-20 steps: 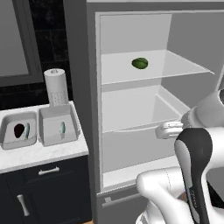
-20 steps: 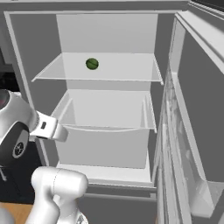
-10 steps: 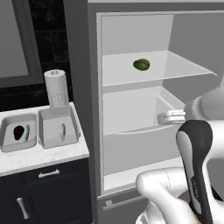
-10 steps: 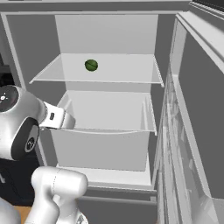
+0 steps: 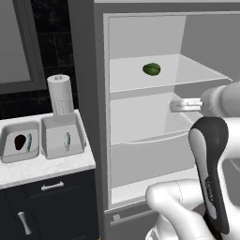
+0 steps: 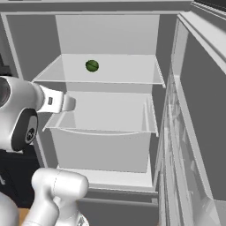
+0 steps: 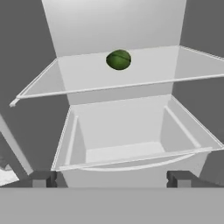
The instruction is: Place one avocado and one fish in each tupperware on the nearby counter, to pack two identical lunches.
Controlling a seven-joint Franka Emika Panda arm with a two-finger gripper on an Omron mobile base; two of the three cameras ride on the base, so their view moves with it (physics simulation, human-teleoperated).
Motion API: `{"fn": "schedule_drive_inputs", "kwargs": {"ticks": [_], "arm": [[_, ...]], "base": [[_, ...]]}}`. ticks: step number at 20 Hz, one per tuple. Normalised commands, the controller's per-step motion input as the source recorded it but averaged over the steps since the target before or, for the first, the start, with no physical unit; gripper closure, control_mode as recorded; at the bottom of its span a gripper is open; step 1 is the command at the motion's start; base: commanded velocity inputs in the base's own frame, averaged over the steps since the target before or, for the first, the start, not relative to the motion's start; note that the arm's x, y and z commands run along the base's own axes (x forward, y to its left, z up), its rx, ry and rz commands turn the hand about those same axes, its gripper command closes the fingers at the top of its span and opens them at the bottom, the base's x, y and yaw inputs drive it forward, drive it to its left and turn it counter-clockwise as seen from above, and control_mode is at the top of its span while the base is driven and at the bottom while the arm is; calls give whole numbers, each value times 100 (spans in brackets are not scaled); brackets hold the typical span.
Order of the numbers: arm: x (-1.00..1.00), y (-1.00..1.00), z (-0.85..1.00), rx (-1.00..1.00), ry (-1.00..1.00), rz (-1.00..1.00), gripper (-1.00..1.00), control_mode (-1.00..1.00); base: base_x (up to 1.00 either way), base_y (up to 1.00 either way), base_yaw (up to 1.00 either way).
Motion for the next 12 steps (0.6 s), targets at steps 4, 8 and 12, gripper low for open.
{"fn": "schedule_drive_inputs", "kwargs": {"ticks": [4, 8, 12], "arm": [[41, 0, 55, 0, 0, 0, -100, -100], [42, 0, 38, 0, 0, 0, -100, -100], [64, 0, 2, 0, 0, 0, -100, -100]], "base": [[0, 0, 0], [0, 0, 0], [0, 0, 0]]}}
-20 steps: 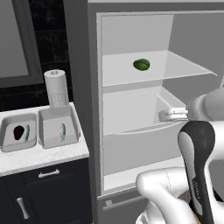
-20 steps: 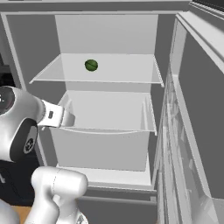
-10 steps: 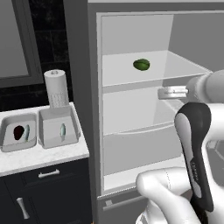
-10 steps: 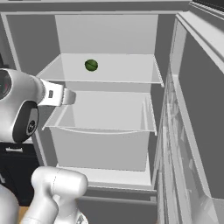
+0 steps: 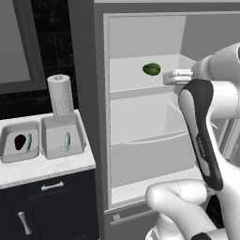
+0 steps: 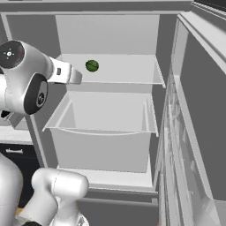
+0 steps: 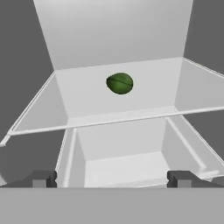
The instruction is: Place one avocado and one fish in each tupperware on the nearby counter, to pack two identical lunches.
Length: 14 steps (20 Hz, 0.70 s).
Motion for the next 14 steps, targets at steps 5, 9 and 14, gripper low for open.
{"fn": "schedule_drive_inputs", "kwargs": {"ticks": [5, 9, 14], "arm": [[87, 0, -17, 0, 4, 0, -100, -100], [86, 0, -16, 0, 4, 0, -100, -100], [74, -2, -10, 0, 0, 0, -100, -100]], "base": [[0, 0, 0], [0, 0, 0], [0, 0, 0]]}}
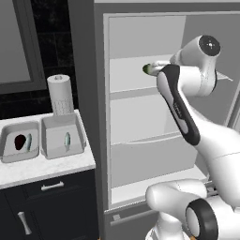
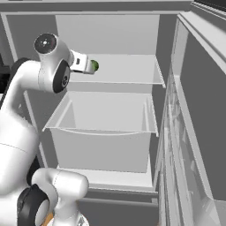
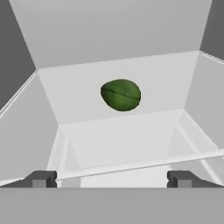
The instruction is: Place one avocado and one fish in each tupperware on the nearby counter, to pack two identical lunches.
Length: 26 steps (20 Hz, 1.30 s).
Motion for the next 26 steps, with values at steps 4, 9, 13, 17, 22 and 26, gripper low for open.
{"fn": "schedule_drive_inputs", "kwargs": {"ticks": [4, 9, 13, 17, 22, 26], "arm": [[67, -9, -9, 0, 0, 0, -100, -100], [56, -9, -12, 0, 0, 0, -100, -100], [55, -8, -17, 0, 0, 0, -100, -100], [53, -7, -19, 0, 0, 0, -100, -100], [47, -4, -16, 0, 1, 0, -100, -100], [37, 0, -13, 0, 1, 0, -100, -100]], "base": [[0, 0, 0], [0, 0, 0], [0, 0, 0], [0, 0, 0], [0, 0, 0], [0, 0, 0]]}}
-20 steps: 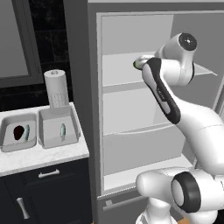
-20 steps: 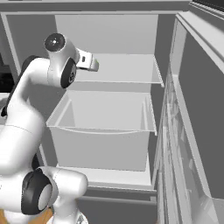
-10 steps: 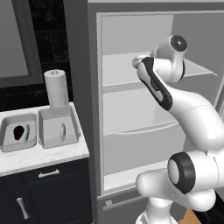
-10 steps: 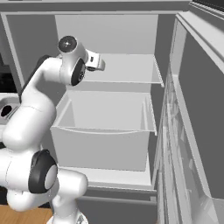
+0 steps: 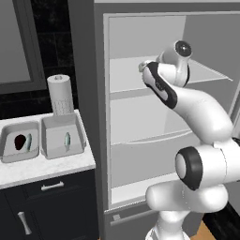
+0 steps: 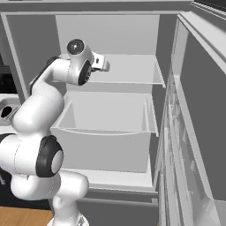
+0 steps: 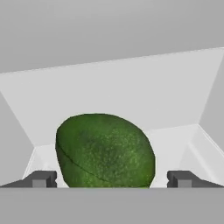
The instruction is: Place one avocado and one fish in each tupperware on the nearby counter, to pack two identical lunches.
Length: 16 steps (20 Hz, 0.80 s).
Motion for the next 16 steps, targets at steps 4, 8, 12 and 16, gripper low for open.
{"fn": "schedule_drive_inputs", "kwargs": {"ticks": [4, 8, 12, 16], "arm": [[39, 0, -15, 0, 1, 0, -100, -100], [36, 0, -15, 0, 0, 0, -100, -100], [19, 0, -27, 0, 3, 0, -100, -100], [0, 0, -41, 0, 8, 0, 100, -100]], "base": [[0, 0, 0], [0, 0, 0], [0, 0, 0], [0, 0, 0]]}}
